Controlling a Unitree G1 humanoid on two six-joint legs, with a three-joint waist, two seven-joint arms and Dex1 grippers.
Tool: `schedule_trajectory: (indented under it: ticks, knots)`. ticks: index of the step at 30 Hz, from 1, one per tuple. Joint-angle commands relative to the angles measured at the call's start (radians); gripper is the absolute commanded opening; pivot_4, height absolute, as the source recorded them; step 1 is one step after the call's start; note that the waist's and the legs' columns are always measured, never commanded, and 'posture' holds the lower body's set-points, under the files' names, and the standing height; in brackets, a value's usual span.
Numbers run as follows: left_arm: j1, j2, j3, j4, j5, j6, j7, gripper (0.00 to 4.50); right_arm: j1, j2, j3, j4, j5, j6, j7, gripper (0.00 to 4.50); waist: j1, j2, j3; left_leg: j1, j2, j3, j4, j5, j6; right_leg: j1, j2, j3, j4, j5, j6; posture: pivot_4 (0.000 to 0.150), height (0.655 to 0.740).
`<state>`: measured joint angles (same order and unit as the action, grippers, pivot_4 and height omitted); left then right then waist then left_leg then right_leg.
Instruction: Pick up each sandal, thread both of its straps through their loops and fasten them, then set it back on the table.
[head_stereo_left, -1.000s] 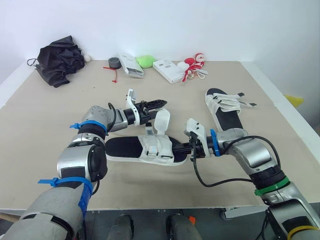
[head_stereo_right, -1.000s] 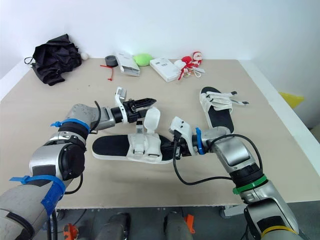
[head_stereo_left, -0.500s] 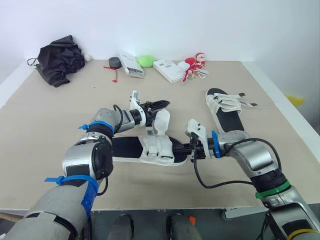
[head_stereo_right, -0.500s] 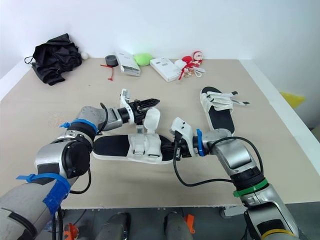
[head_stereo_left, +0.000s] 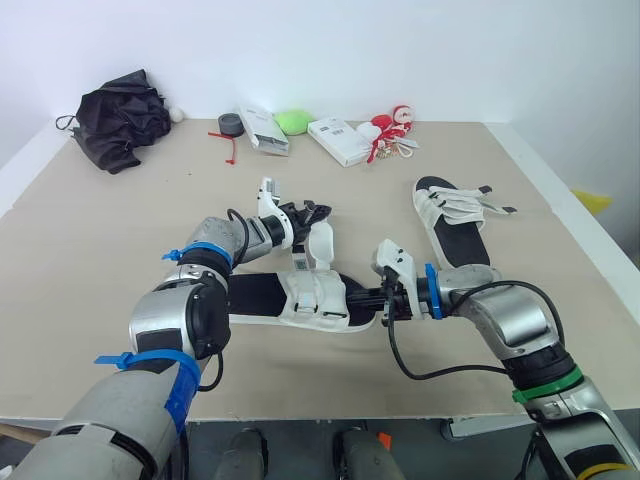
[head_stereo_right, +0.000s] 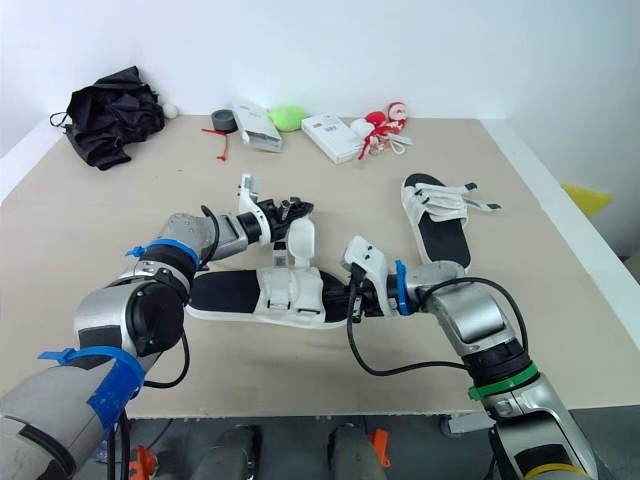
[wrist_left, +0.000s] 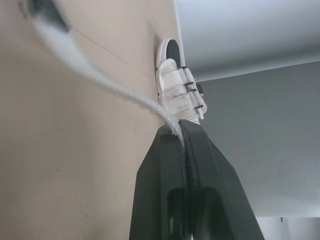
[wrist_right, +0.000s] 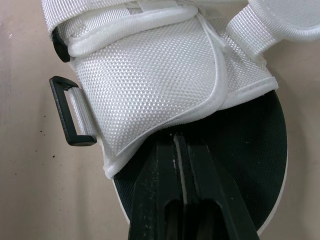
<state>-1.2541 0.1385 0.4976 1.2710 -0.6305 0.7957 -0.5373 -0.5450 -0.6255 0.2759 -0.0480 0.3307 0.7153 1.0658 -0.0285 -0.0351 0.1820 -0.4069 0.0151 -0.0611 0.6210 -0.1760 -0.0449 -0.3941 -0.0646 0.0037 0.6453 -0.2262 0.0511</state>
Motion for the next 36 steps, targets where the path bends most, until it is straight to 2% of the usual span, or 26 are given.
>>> schedule_trajectory:
  ticks: [1, 5, 9, 12, 16, 19, 21, 22, 23, 25, 26, 28, 29, 33, 35, 36]
  knots:
    - [0.047, -0.038, -0.193, -0.285, 0.060, -0.033, -0.326, 0.07, 0.052, -0.022, 0.037, 0.035, -0.042, 0.046, -0.026, 0.00, 0.000, 0.000, 0.000, 0.000, 0.000, 0.000, 0.000, 0.000, -0.001, 0.000, 0.000, 0.000, 0.000, 0.000, 0.000, 0.150, 0.7380]
    - [0.291, -0.050, -0.394, -0.788, 0.045, -0.113, -0.531, 0.07, 0.066, -0.036, 0.030, 0.025, -0.040, 0.051, -0.020, 0.00, 0.000, 0.001, 0.000, 0.000, 0.000, 0.000, 0.000, 0.000, -0.002, 0.000, 0.000, 0.000, 0.000, 0.000, 0.000, 0.150, 0.7380]
    - [0.500, 0.006, -0.508, -1.096, 0.106, -0.303, -0.655, 0.07, 0.072, -0.046, 0.027, 0.021, -0.037, 0.054, -0.012, 0.00, 0.004, 0.002, 0.000, 0.000, 0.001, 0.002, -0.003, -0.002, -0.004, -0.002, 0.002, 0.004, -0.001, -0.002, -0.002, 0.150, 0.7380]
    - [0.591, 0.048, -0.567, -1.214, 0.182, -0.504, -0.710, 0.07, 0.072, -0.051, 0.031, 0.027, -0.039, 0.050, -0.006, 0.00, 0.008, 0.003, -0.001, 0.000, 0.001, 0.004, -0.003, -0.002, -0.004, -0.003, 0.002, 0.008, -0.001, -0.002, -0.002, 0.150, 0.7380]
    - [0.635, 0.077, -0.606, -1.250, 0.278, -0.827, -0.773, 0.07, 0.061, -0.048, 0.040, 0.038, -0.041, 0.047, 0.000, 0.00, 0.011, 0.003, -0.001, -0.001, 0.000, 0.003, -0.001, -0.002, -0.004, -0.002, 0.004, 0.012, -0.001, -0.005, -0.008, 0.150, 0.7380]
    - [0.660, 0.105, -0.639, -1.187, 0.359, -1.157, -0.844, 0.07, 0.047, -0.041, 0.050, 0.055, -0.046, 0.039, 0.007, 0.00, 0.011, 0.003, -0.001, -0.002, 0.000, 0.004, -0.001, -0.002, -0.004, -0.002, 0.004, 0.013, -0.003, -0.005, -0.007, 0.150, 0.7380]
    - [0.668, 0.117, -0.651, -1.145, 0.392, -1.290, -0.864, 0.07, 0.041, -0.037, 0.053, 0.061, -0.048, 0.036, 0.009, 0.00, 0.009, 0.003, -0.001, -0.002, 0.000, 0.004, -0.001, -0.002, -0.003, -0.002, 0.004, 0.014, -0.003, -0.005, -0.007, 0.150, 0.7380]
    - [0.667, 0.123, -0.655, -1.127, 0.401, -1.321, -0.868, 0.46, 0.037, -0.035, 0.055, 0.064, -0.049, 0.034, 0.012, 0.00, 0.009, 0.003, -0.001, -0.002, 0.000, 0.004, -0.001, -0.003, -0.002, -0.002, 0.005, 0.014, -0.003, -0.005, -0.007, 0.150, 0.7380]
    - [0.665, 0.130, -0.660, -1.110, 0.406, -1.364, -0.879, 0.60, 0.033, -0.035, 0.057, 0.067, -0.050, 0.032, 0.015, 0.00, 0.009, 0.003, -0.001, -0.002, 0.001, 0.004, -0.002, -0.003, -0.002, -0.003, 0.005, 0.014, -0.003, -0.006, -0.007, 0.150, 0.7380]
    - [0.654, 0.138, -0.665, -1.071, 0.406, -1.445, -0.883, 1.32, 0.028, -0.036, 0.059, 0.075, -0.052, 0.027, 0.021, 0.00, 0.009, 0.003, -0.001, -0.002, 0.002, 0.004, -0.002, -0.004, 0.000, -0.003, 0.007, 0.014, -0.003, -0.004, -0.004, 0.150, 0.7380]
    - [0.650, 0.142, -0.665, -1.056, 0.403, -1.468, -0.883, 1.71, 0.026, -0.037, 0.060, 0.078, -0.053, 0.026, 0.024, 0.00, 0.009, 0.003, -0.001, -0.001, 0.003, 0.004, -0.002, -0.004, 0.000, -0.002, 0.007, 0.014, -0.003, -0.004, -0.004, 0.150, 0.7380]
    - [0.644, 0.157, -0.666, -1.035, 0.399, -1.498, -0.886, 2.14, 0.023, -0.039, 0.064, 0.082, -0.055, 0.021, 0.028, 0.00, 0.009, 0.004, -0.001, -0.001, 0.003, 0.004, -0.001, -0.004, 0.000, -0.001, 0.007, 0.014, -0.003, -0.006, -0.007, 0.150, 0.7380]
    - [0.644, 0.171, -0.671, -1.027, 0.394, -1.502, -0.896, 2.80, 0.020, -0.040, 0.065, 0.086, -0.055, 0.020, 0.030, 0.00, 0.009, 0.004, -0.001, -0.001, 0.002, 0.004, 0.000, -0.003, 0.001, 0.000, 0.007, 0.014, -0.003, -0.006, -0.008, 0.150, 0.7380]
    - [0.669, 0.269, -0.681, -1.057, 0.354, -1.418, -0.951, 2.80, 0.003, -0.042, 0.070, 0.108, -0.062, 0.009, 0.042, 0.00, 0.008, 0.004, -0.001, -0.001, 0.002, 0.004, 0.002, -0.003, 0.001, 0.001, 0.007, 0.014, -0.003, -0.006, -0.008, 0.150, 0.7380]
    - [0.683, 0.320, -0.674, -1.091, 0.330, -1.292, -0.948, 2.80, -0.003, -0.044, 0.071, 0.111, -0.062, 0.008, 0.046, 0.00, 0.008, 0.004, -0.001, -0.001, 0.003, 0.004, 0.001, -0.003, 0.001, 0.000, 0.008, 0.014, -0.003, -0.006, -0.008, 0.150, 0.7380]
    - [0.697, 0.380, -0.676, -1.131, 0.305, -1.134, -0.955, 2.80, -0.005, -0.045, 0.073, 0.114, -0.063, 0.005, 0.049, 0.00, 0.008, 0.004, -0.001, -0.001, 0.004, 0.004, 0.001, -0.003, 0.001, 0.000, 0.008, 0.014, -0.003, -0.006, -0.008, 0.150, 0.7380]
